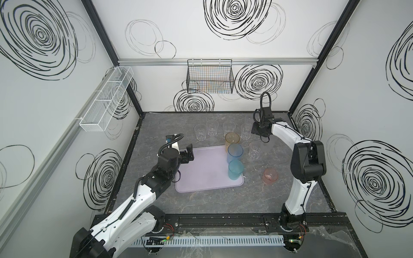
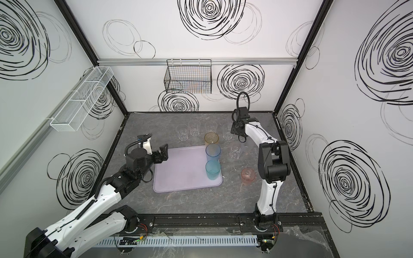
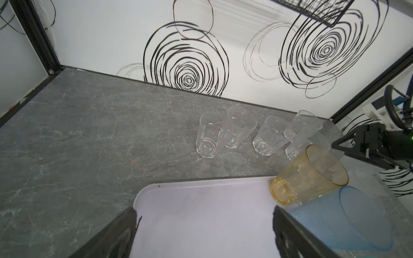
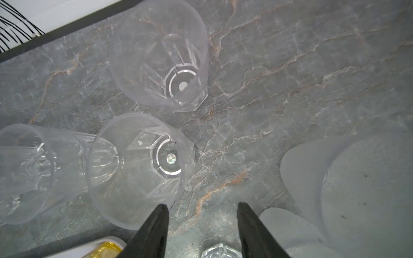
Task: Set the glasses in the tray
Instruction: 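Close right gripper on a clear glass while left gripper approaches the teal glass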
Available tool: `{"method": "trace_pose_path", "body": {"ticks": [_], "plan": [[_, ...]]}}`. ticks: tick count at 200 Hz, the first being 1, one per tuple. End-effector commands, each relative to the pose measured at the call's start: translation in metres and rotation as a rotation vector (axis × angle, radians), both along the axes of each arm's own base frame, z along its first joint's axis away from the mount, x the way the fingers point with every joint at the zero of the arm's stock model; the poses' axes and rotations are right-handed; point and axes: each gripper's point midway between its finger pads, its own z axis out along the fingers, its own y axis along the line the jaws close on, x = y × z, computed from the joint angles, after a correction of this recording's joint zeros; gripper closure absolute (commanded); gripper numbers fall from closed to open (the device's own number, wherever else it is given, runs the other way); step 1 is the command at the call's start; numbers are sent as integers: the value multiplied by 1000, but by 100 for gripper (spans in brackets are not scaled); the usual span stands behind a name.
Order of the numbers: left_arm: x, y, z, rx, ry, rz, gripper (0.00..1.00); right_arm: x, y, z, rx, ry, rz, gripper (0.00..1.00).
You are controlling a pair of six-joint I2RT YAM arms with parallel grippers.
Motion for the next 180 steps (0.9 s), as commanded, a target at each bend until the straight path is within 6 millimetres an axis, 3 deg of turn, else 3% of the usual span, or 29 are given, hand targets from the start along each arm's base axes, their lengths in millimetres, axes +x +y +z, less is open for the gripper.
{"method": "trace_pose_path", "body": {"ticks": [1, 40, 78, 96, 127, 158, 180], "plan": [[-1, 2, -1, -114, -8, 28, 4, 5, 5, 8, 39, -15, -13, 46], [-1, 6, -14, -103, 30, 28, 4, 13, 10, -6, 65, 12, -6, 47], [1, -7, -38, -222, 105, -14, 4, 27, 15, -11, 94, -3, -7, 47], [2, -13, -39, -228, 100, -32, 3, 31, 17, -17, 101, 8, -1, 53], [-7, -54, -37, -160, 56, -194, 0, 34, 18, -15, 128, -7, -4, 64], [-32, -101, -78, -59, 85, -273, 1, 33, 22, -13, 145, -14, 2, 72], [-44, -129, -89, -85, 84, -337, 2, 30, 21, -14, 133, -16, -3, 76]]}}
